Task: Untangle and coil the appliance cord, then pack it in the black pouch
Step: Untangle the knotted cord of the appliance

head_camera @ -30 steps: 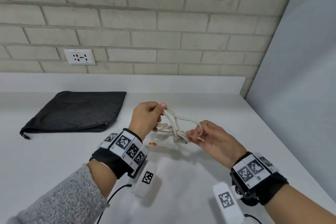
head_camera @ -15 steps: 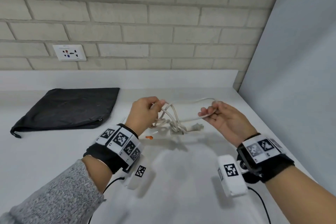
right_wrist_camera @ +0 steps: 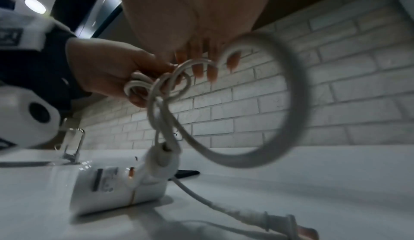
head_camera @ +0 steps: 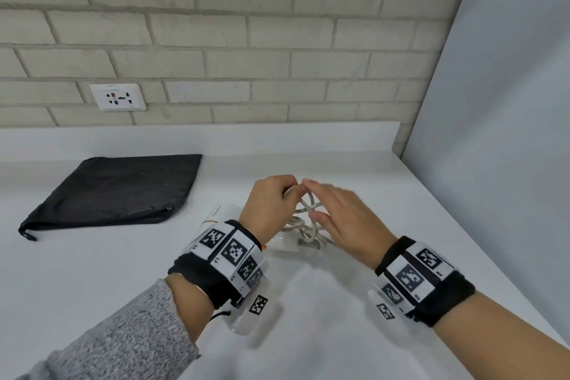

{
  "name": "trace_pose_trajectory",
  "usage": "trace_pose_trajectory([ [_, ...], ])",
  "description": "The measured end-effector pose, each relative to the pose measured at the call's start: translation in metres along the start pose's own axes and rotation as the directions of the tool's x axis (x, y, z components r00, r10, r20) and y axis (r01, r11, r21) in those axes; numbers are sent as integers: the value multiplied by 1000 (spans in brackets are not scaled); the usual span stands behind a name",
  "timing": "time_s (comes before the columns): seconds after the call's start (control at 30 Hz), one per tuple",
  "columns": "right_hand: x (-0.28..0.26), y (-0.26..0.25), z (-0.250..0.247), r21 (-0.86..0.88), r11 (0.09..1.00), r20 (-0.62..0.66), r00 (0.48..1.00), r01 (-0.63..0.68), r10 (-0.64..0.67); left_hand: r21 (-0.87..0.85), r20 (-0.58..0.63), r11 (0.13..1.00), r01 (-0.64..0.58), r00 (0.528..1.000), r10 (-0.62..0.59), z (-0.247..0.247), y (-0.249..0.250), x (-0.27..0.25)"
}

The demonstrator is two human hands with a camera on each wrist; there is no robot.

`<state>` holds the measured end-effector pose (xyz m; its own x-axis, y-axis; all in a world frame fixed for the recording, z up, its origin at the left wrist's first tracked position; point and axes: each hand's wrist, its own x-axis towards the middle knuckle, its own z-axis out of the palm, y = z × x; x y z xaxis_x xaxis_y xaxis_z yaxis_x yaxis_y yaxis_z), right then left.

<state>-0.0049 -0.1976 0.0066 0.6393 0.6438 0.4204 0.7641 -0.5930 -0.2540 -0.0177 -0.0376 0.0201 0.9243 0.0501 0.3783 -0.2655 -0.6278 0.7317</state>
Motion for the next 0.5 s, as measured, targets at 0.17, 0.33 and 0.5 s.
trace_pose_trajectory([
  [0.17,2,8,-16,175,984,-35,999,-33,40,3,-18,1000,-21,1000,21,-7,-5,1],
  [0.33,1,46,-55,713,682,-279,827,-163,489,-4,82,999,44,996,-43,-14,-19,1],
  [0.5,-5,66,-72,998,18,-45,579,52,814,50,185,992,116,975,-123,-16,-21,2],
])
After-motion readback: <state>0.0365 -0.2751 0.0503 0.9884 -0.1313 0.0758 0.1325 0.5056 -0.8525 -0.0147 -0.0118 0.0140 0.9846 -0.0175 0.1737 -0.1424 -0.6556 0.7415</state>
